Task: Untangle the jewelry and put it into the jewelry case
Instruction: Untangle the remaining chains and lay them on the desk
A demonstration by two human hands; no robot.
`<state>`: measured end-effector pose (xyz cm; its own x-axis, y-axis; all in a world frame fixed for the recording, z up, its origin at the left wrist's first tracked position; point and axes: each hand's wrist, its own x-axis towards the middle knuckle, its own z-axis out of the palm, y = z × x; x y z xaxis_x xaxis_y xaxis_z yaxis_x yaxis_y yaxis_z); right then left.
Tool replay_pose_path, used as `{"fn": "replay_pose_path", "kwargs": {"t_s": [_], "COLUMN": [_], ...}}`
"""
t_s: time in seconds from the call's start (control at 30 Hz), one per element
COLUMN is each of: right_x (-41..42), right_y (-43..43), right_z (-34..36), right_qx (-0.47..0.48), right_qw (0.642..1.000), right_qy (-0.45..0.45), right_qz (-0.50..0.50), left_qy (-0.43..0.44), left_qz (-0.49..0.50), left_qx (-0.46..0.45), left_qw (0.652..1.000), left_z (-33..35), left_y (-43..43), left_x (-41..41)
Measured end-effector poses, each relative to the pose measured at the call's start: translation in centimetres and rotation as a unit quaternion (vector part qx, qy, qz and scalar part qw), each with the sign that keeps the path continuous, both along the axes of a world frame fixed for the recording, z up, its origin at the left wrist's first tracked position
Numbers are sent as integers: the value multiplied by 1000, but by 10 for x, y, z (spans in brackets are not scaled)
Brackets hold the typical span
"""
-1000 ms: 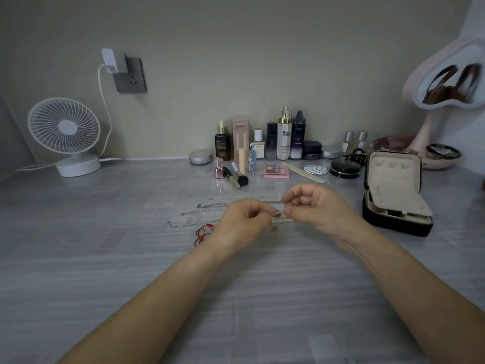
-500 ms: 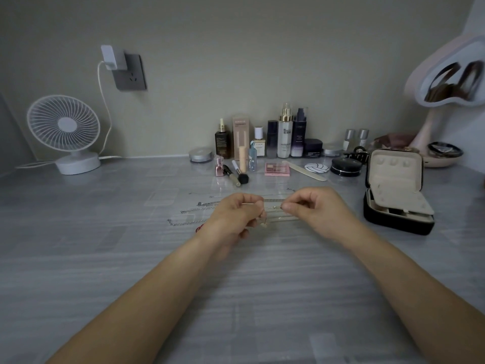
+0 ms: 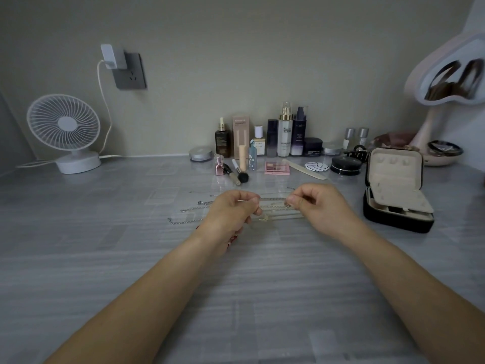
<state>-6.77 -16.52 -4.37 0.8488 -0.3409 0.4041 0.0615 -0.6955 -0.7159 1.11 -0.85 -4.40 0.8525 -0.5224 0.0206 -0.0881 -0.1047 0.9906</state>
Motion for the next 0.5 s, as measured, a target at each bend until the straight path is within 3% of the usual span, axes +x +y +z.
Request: {"fn": "replay_pose_path", "kwargs": {"t_s": [0.2, 0.5], "right_x": [0, -1], "right_y": [2, 4], "right_z": [2, 0], "right_qx": [33, 30], "right_qw": [999, 998], "right_qy": [-7, 14], "right_qz": [29, 46], "left_qy": [-16, -19], "left_qz": [-65, -32], "left_qx": [6, 13], "left_qw": [998, 999], "left_z": [0, 1], "left_y": [-1, 1], "left_x": [-9, -6]}}
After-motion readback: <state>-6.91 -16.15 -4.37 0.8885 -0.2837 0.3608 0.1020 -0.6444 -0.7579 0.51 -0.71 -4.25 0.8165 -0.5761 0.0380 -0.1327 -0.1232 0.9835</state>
